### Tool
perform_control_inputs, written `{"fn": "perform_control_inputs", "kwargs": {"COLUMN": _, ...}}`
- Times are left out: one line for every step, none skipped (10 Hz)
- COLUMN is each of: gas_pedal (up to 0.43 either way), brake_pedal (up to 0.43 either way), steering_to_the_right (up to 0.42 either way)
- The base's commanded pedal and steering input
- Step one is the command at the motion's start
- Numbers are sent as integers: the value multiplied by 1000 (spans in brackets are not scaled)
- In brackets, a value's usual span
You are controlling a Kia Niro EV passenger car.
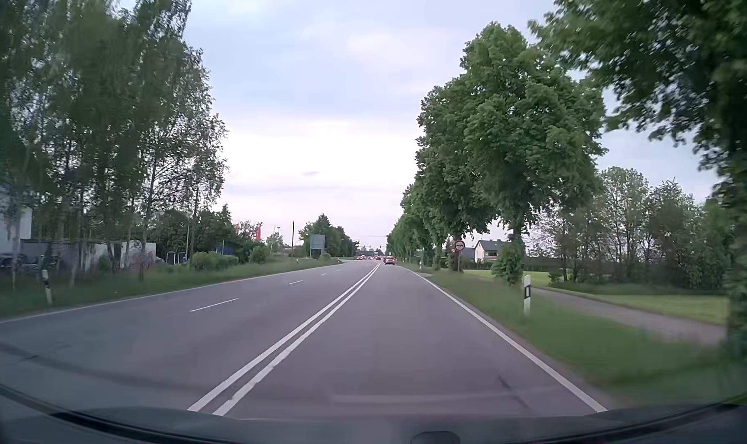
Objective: Follow the waypoints while adhering to traffic rules and regulations
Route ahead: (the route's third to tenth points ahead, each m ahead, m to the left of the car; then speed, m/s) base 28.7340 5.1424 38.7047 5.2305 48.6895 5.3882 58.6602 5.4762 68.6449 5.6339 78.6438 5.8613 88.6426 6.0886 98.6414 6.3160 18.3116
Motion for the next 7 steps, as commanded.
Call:
{"fn": "perform_control_inputs", "kwargs": {"gas_pedal": 0, "brake_pedal": 0, "steering_to_the_right": 0}}
{"fn": "perform_control_inputs", "kwargs": {"gas_pedal": 0, "brake_pedal": 0, "steering_to_the_right": 0}}
{"fn": "perform_control_inputs", "kwargs": {"gas_pedal": 0, "brake_pedal": 0, "steering_to_the_right": 0}}
{"fn": "perform_control_inputs", "kwargs": {"gas_pedal": 0, "brake_pedal": 0, "steering_to_the_right": 0}}
{"fn": "perform_control_inputs", "kwargs": {"gas_pedal": 0, "brake_pedal": 0, "steering_to_the_right": 0}}
{"fn": "perform_control_inputs", "kwargs": {"gas_pedal": 0, "brake_pedal": 0, "steering_to_the_right": 0}}
{"fn": "perform_control_inputs", "kwargs": {"gas_pedal": 0, "brake_pedal": 0, "steering_to_the_right": 0}}
